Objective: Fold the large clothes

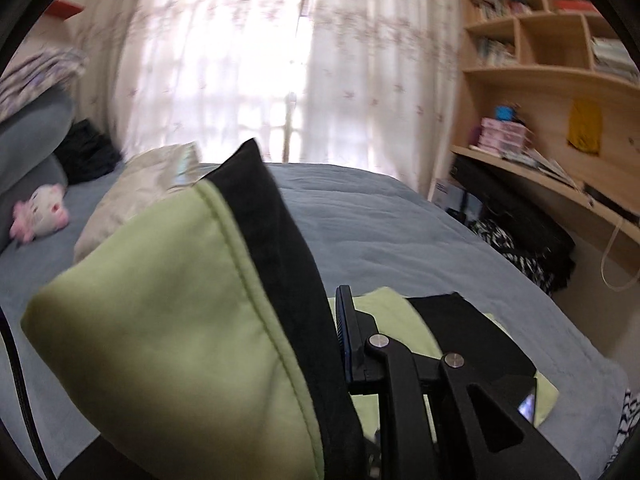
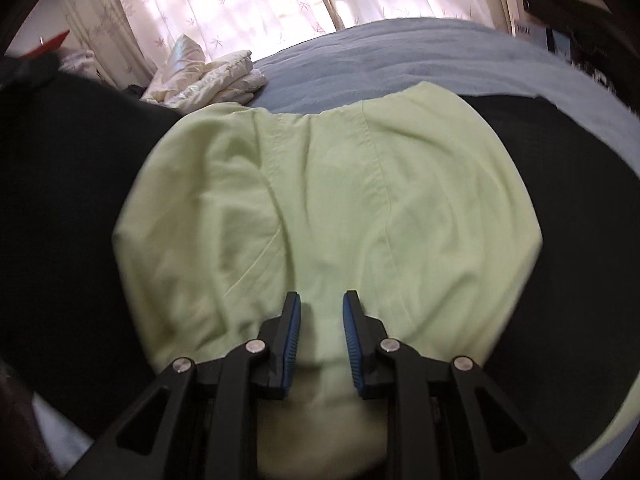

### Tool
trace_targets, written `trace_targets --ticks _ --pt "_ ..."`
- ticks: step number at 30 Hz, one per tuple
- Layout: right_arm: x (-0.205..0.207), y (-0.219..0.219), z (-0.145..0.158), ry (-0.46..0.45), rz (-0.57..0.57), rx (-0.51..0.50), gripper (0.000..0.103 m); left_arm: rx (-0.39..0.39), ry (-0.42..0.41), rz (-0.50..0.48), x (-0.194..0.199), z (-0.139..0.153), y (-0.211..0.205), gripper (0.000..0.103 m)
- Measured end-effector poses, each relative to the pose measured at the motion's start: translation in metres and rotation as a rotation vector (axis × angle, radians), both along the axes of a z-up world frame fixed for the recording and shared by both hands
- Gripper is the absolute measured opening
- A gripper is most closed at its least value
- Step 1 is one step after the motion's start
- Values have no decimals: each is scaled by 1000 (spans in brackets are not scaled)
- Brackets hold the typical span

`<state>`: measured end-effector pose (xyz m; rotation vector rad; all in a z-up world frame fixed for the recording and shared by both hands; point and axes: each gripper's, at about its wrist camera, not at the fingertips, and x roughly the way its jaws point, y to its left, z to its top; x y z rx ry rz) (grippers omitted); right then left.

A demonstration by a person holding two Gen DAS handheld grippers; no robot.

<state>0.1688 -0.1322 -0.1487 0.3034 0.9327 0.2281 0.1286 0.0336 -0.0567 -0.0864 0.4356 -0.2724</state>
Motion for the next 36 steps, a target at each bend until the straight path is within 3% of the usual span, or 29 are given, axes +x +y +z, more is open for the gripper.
trace_targets --ticks 4,10,16,20,23,25,27,29,33,36 --pt "-35 -45 24 -12 -91 64 22 60 -11 -87 -6 8 -51 11" --pt "-79 -145 56 -87 -371 -64 22 167 18 -263 -23 -1 -148 11" --pt "-122 -223 54 -77 -584 -74 22 381 143 -465 -40 -64 -250 11" --pt "-133 -245 40 -21 -616 -23 22 458 220 -494 -45 -102 -275 13" --pt "-135 -251 35 -10 -617 -10 22 448 236 -506 -46 -102 -276 19" --pt "-135 -252 33 1 -609 -2 22 412 258 -536 -48 -95 -272 33" --pt "-134 -252 33 8 -605 13 22 377 280 -569 -52 -86 -261 64" --pt "-133 -252 35 13 -602 26 22 351 251 -582 -65 -75 -248 73" --pt "-135 -251 44 0 -581 54 22 295 230 -589 -84 -53 -221 77" --pt "-134 -247 53 -11 -552 77 30 255 233 -546 -84 -39 -200 77"
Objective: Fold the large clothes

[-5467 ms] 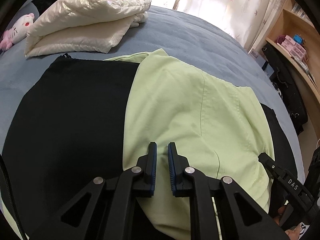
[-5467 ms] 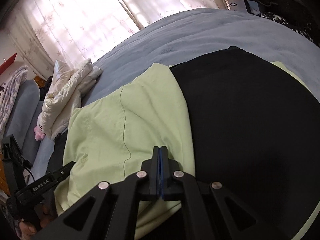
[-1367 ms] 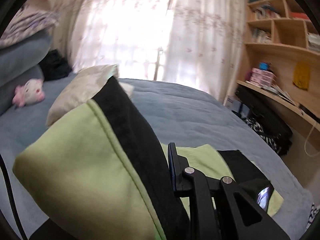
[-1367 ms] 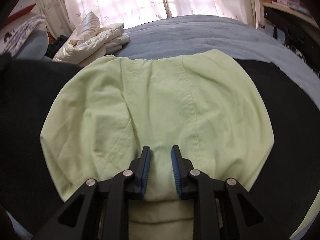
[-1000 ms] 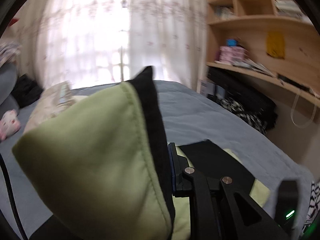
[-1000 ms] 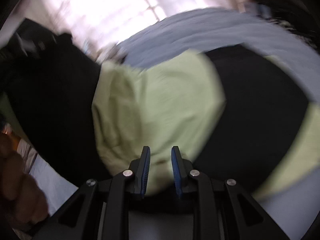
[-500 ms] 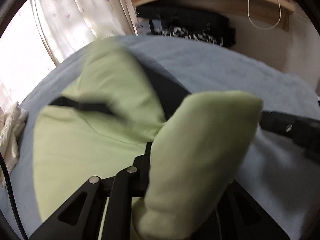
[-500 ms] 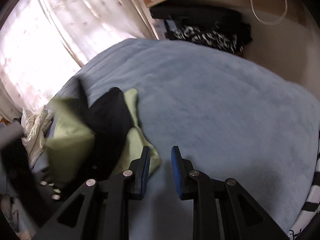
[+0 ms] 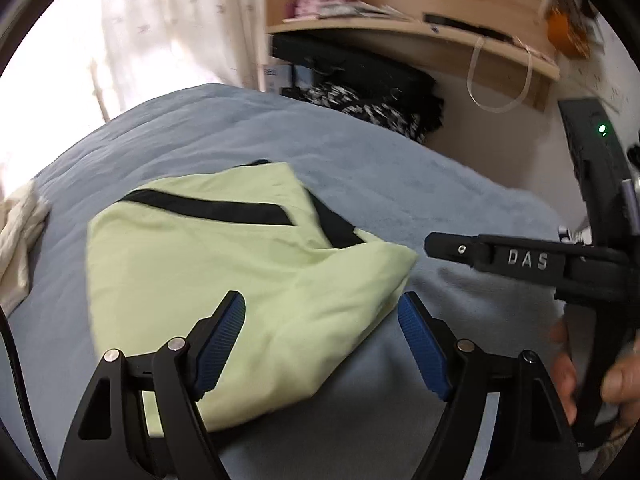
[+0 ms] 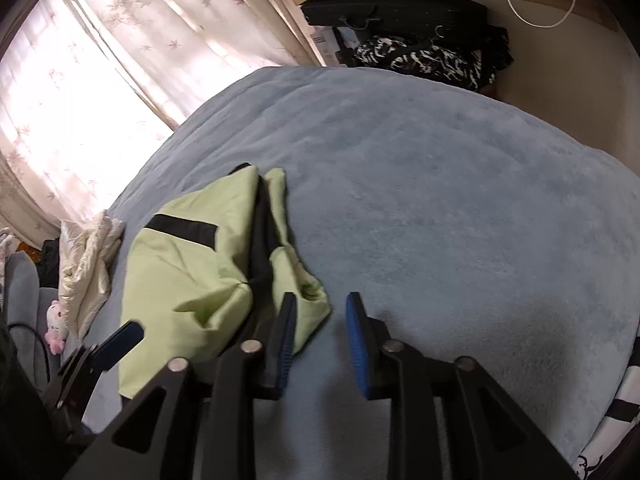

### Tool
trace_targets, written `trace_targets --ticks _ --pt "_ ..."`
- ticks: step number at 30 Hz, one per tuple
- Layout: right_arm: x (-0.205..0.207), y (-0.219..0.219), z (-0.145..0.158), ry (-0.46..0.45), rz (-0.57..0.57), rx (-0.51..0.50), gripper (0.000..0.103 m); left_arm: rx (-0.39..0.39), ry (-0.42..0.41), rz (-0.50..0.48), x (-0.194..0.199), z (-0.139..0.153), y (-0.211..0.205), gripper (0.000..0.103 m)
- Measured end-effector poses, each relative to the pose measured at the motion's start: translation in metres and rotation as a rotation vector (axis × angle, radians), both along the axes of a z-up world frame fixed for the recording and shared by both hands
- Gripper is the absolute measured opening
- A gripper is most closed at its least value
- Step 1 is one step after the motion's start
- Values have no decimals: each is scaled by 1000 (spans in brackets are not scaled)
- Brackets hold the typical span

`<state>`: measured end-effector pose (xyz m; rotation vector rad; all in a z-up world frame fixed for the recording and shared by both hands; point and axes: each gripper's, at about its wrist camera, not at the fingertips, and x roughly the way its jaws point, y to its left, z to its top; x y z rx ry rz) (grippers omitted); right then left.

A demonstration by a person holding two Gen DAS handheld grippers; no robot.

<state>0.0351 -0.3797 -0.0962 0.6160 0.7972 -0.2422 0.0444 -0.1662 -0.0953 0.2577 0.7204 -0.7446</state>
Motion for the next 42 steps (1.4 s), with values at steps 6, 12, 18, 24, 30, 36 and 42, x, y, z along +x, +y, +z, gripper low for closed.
trace_targets --ticks 6,12,18,24,30,36,42 --pt "19 10 22 -39 118 67 35 -48 55 234 24 8 68 77" --pt "68 7 19 -6 242 287 46 -18 153 431 51 -22 122 77" --pt "110 0 -14 161 268 323 46 -38 289 447 67 -55 136 77" --pt "129 1 -43 211 316 335 46 -84 352 422 72 -70 138 77" --pt "150 11 -58 162 372 309 44 -86 360 413 70 -76 135 77" --pt "152 25 -18 50 456 86 5 -84 357 421 71 -73 131 77" --pt "157 18 1 -36 469 -107 5 -51 310 437 71 -71 108 81"
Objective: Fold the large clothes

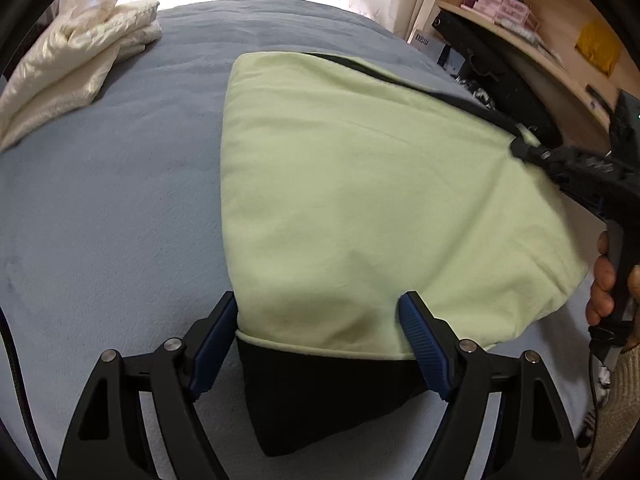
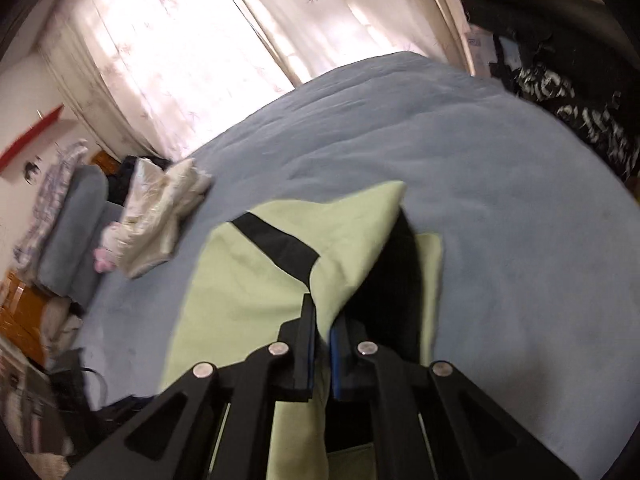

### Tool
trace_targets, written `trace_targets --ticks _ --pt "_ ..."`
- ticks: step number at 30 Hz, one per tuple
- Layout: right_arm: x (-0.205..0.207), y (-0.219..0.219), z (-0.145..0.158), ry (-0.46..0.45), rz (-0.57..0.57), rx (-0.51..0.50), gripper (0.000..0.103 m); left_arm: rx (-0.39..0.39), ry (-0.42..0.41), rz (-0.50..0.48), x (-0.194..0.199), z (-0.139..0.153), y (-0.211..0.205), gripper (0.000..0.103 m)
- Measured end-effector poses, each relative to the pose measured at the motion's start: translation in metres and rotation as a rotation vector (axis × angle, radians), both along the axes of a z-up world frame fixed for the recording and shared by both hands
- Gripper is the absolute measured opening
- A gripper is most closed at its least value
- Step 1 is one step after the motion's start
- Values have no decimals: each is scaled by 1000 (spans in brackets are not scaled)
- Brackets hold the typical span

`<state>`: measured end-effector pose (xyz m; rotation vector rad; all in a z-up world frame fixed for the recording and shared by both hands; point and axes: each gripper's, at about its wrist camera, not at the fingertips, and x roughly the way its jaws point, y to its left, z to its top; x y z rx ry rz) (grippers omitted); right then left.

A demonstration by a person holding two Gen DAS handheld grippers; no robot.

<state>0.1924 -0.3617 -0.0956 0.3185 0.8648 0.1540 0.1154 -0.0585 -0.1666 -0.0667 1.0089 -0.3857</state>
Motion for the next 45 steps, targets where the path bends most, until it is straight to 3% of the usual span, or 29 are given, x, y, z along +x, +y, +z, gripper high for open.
trace_targets --ticks 2,4,7,9,14,18,22,24,26,30,36,38,41,45 --pt "5 -1 -28 77 6 -54 5 76 -32 -15 -3 -6 -14 85" --pt "7 -2 -50 131 -1 -29 5 103 -47 -21 -6 -7 -19 86" --pt "6 -12 -50 137 -32 61 9 64 -17 -24 -3 -5 -12 86" --pt "11 -22 -49 187 -48 162 11 17 16 -28 2 -2 -4 86" --pt "21 -41 -43 188 -88 292 35 -125 60 -15 22 13 19 86" --pt "51 -45 -45 207 -110 334 40 -154 76 5 53 18 27 86" --pt "78 -45 -54 213 -144 369 40 -113 78 20 83 12 26 86" --pt "84 -42 -54 190 -154 331 39 -108 91 13 94 5 25 86" --pt "92 -33 -48 180 -135 213 4 -127 107 19 103 -1 25 85" --pt "97 -28 -15 35 -105 74 3 -125 76 45 108 -4 13 85" --pt "112 -39 -51 165 -140 65 6 -110 71 65 113 -17 1 91" --pt "102 -46 -41 162 -172 90 12 -110 79 63 116 -14 3 91" --pt "77 -50 -16 137 -198 55 13 -60 42 69 110 2 4 88" --pt "37 -25 7 78 -214 4 13 -50 -29 55 85 33 -1 87"
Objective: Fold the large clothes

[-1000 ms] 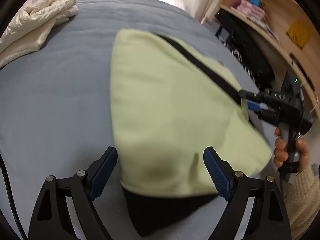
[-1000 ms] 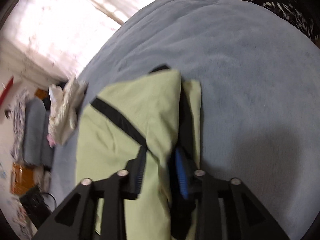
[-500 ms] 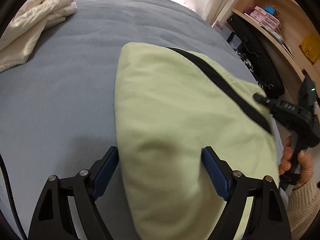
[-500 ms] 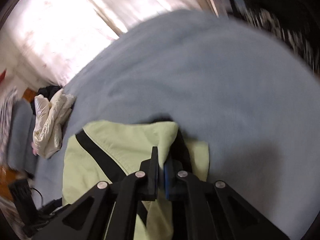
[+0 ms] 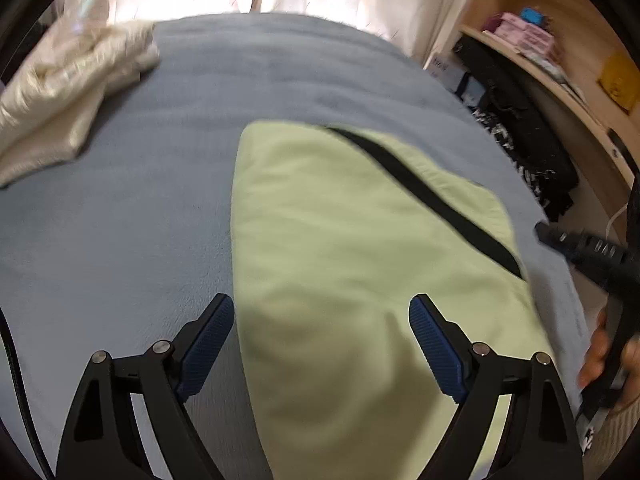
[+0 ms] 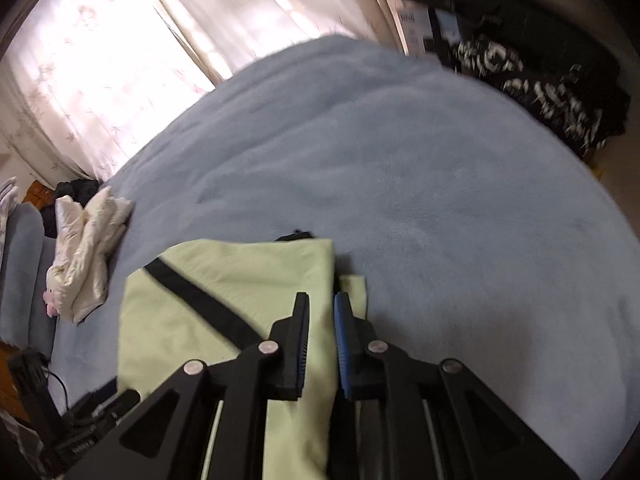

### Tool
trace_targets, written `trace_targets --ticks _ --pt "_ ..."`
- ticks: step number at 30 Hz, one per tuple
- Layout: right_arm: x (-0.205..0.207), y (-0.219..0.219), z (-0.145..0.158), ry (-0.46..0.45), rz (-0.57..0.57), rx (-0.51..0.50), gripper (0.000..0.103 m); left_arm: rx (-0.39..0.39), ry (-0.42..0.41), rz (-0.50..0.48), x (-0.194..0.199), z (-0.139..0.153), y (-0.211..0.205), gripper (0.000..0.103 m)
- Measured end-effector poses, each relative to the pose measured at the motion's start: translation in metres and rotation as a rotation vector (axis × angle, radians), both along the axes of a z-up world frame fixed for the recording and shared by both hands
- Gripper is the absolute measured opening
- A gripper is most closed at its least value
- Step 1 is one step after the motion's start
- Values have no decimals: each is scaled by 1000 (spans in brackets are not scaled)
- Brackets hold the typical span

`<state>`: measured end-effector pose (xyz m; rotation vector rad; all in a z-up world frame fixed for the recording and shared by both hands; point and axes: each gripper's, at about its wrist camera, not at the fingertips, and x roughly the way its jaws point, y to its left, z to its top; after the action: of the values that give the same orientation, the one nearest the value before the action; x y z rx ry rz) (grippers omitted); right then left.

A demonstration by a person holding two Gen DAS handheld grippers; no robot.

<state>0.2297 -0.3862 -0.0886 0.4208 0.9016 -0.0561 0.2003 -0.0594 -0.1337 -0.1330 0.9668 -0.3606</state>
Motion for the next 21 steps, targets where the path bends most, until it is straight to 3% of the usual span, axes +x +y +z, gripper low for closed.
trace_targets --ticks 2,5,10,12,14,16,17,19,21 --pt "-15 17 -3 18 -1 3 13 35 -28 -8 -17 11 -5 80" --pt "-36 45 -16 33 60 95 13 70 -52 -12 -43 17 -10 68" --pt "-54 94 -41 89 232 107 13 33 14 -3 -69 -1 1 67" --pt "-62 100 -56 116 244 75 13 92 9 13 -75 -12 -2 67" --pt "-70 89 -57 108 214 77 9 117 14 5 -76 -19 -1 67" --pt "-81 60 -51 86 116 40 8 75 28 10 -74 -23 7 68" --pt "-87 45 -49 70 84 53 0 50 42 15 -73 -25 11 68" --pt "-96 20 -51 58 41 122 0 17 65 25 -71 -28 16 68" --pt "-106 5 -51 57 -16 113 0 4 71 30 -70 -29 18 68"
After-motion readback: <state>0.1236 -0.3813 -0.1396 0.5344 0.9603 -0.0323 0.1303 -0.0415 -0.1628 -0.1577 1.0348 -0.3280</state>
